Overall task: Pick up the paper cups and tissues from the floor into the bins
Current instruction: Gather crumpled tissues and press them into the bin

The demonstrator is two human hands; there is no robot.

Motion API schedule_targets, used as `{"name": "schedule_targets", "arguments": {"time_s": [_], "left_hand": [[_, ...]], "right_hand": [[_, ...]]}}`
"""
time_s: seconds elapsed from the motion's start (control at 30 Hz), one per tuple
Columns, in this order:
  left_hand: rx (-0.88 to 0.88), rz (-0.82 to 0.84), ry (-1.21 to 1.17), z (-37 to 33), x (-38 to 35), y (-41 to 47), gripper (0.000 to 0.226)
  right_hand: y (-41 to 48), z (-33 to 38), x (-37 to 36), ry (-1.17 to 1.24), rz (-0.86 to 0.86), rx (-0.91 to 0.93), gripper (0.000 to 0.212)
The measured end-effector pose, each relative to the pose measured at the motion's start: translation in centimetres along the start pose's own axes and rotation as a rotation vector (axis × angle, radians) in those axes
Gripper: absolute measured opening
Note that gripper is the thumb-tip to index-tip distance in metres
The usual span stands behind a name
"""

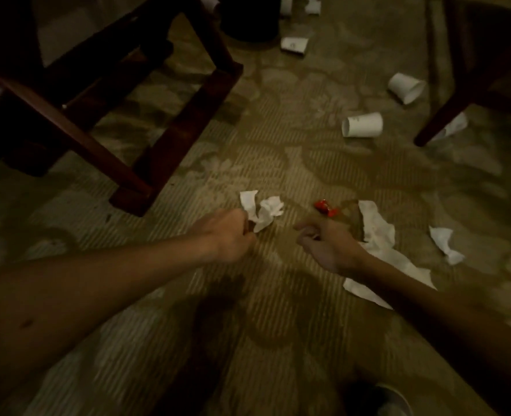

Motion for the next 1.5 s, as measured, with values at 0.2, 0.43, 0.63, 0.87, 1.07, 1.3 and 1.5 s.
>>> {"name": "schedule_targets", "arguments": {"time_s": [0.2,0.43,0.63,0.87,1.07,1.3,1.5], "left_hand": [[0.074,-0.111,-0.158,-0.5,-0.9,6.4,0.043],[0.081,-0.053,-0.281,-0.1,-2.8,9.3,0.04],[0.181,-0.096,-0.378,1.5,-4.1,9.9,0.035],[0.183,-0.148,-0.42,2.0,-5.5,9.7,0.016],[0.183,-0.292,-0.727,2.0,-5.0,7.9,0.022],[0.254,-0.217,-1.386,-3.0,-8.0,7.1,0.03],[0.217,-0.132,-1.589,-7.8,-11.1,7.8,0.029]], "right_hand": [[4.9,-3.6,-0.4,0.087,0.098,-0.071,0.043],[8.7,-2.3,-2.1,0.017,0.226,0.046,0.051],[10.0,-2.0,-2.2,-0.352,0.162,0.068,0.055],[10.6,-3.4,-1.4,-0.163,-0.004,0.111,0.02],[9.6,-4.9,-1.2,0.392,-0.092,0.017,0.008],[5.6,-6.2,0.5,0.703,-0.143,0.014,0.014],[2.2,-8.8,0.8,0.839,-0.142,-0.102,0.005]]}}
Point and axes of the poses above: each hand's wrist, its own y-axis towards the middle knuckle, its own x-axis out of the back of the hand, z = x × y, the point moved 8 cm from there along y, towards the middle knuckle, and after that the axes turned 6 degrees about z, right-handed, at the moved point
